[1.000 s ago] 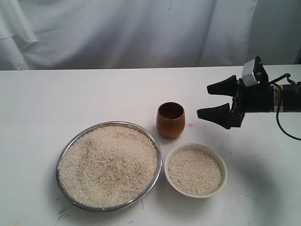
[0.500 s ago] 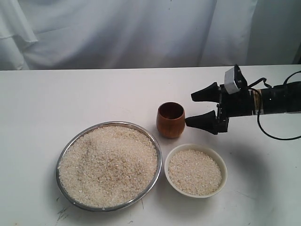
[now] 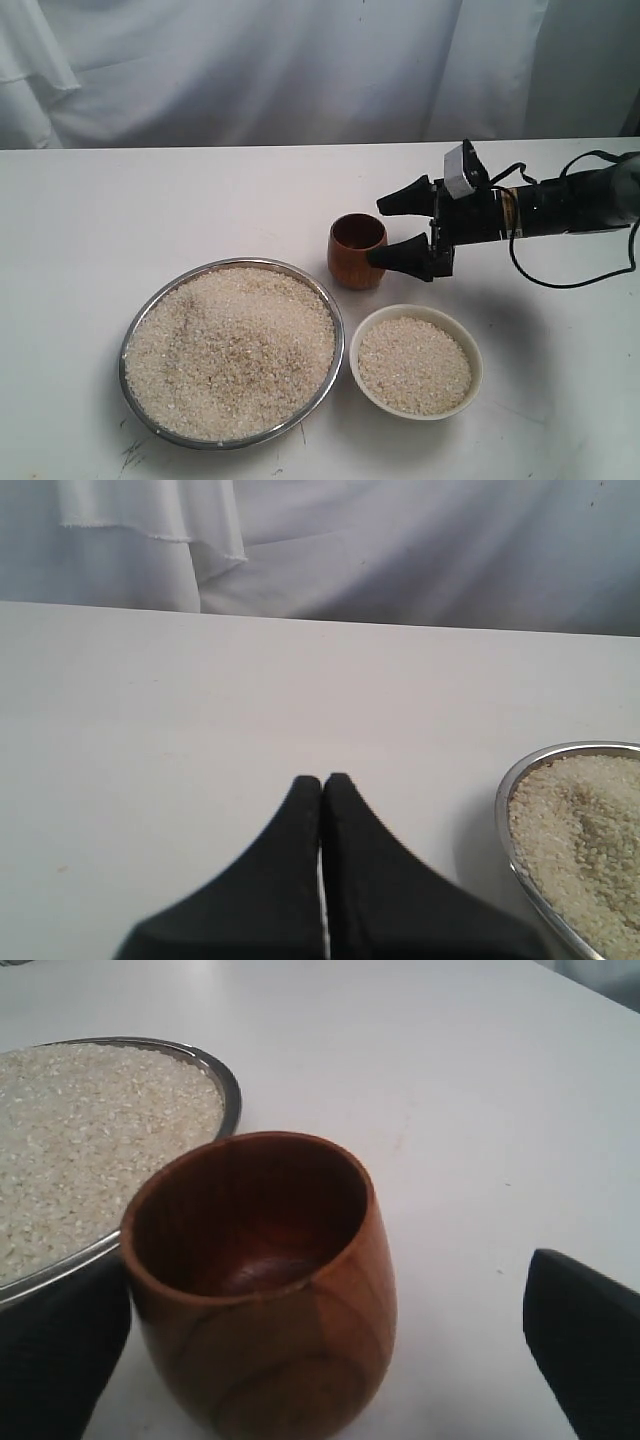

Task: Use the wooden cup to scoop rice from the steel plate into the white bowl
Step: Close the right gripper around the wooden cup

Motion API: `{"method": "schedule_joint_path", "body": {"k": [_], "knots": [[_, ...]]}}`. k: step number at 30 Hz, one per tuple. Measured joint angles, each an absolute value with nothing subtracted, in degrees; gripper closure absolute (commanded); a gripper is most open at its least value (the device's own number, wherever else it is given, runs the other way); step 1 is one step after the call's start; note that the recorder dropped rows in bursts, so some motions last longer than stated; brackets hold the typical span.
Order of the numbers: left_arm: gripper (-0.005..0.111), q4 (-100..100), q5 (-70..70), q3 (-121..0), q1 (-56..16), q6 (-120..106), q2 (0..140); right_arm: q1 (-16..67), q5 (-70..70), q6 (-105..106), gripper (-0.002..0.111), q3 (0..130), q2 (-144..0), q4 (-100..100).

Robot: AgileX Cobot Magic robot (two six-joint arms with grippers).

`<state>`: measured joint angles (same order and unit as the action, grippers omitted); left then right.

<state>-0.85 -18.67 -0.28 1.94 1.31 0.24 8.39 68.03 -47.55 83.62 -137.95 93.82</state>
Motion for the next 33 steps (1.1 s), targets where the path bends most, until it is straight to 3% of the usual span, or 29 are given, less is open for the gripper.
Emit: {"method": "schedule_joint_path", "body": {"k": [29, 33], "knots": [[0.107, -0.85, -18.67, -0.28, 1.94, 1.31, 0.24, 14.51, 69.51, -55.28, 0.011, 94.20, -145.67, 96.68], [0.107, -0.85, -18.67, -0.28, 1.94, 1.31, 0.24, 14.65, 69.40, -55.38, 0.018, 94.32, -145.67, 96.81]]}}
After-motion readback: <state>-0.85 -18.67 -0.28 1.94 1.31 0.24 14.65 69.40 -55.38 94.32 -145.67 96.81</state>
